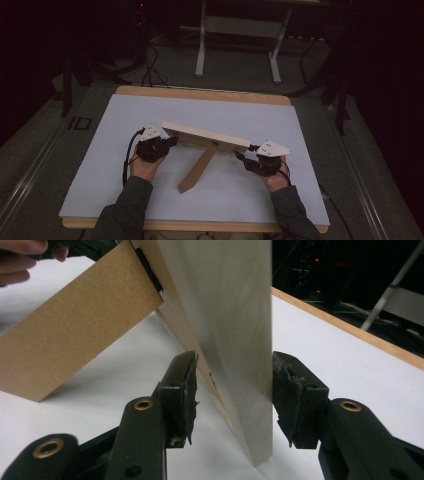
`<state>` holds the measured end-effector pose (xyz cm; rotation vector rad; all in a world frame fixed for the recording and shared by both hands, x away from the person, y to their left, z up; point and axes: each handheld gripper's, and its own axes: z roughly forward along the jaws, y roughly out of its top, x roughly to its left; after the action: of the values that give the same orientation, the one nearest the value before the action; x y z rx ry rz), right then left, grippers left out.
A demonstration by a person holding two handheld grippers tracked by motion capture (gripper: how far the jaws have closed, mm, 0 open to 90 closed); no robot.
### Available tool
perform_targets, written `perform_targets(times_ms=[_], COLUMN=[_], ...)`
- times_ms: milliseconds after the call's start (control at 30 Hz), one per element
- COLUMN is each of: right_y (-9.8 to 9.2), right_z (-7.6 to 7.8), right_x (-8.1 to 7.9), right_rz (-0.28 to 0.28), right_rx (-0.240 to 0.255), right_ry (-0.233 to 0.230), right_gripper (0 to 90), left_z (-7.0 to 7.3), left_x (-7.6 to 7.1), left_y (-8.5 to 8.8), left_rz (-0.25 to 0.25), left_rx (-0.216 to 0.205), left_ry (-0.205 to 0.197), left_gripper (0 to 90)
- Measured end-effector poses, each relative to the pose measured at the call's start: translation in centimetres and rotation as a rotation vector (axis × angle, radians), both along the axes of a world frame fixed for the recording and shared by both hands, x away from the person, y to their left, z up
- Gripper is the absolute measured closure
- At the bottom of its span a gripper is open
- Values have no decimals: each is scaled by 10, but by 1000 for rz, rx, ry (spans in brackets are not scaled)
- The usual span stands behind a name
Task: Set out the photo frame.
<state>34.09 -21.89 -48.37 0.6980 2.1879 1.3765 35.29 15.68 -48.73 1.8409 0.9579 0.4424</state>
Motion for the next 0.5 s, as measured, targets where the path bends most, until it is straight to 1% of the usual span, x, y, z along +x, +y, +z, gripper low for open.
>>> perform_targets(times_ms=[133,167,367,500], right_y=[-1,-1,4,8], right_z=[-1,-1,-1,-1], right_x=[-3,-4,-13,-20], right_rz=[-7,-7,0,8], right_rx=[9,8,-20,-32], right_ry=[-3,-4,-23,-34], right_gripper=[587,593,611,620], left_z=[1,1,2,3], left_x=[2,4,13,22], left_y=[2,4,7,7], left_rz=[15,17,21,19], left_rx=[2,-4,3,-3], left_ry=[2,6,23,38], left_gripper=[898,898,897,897])
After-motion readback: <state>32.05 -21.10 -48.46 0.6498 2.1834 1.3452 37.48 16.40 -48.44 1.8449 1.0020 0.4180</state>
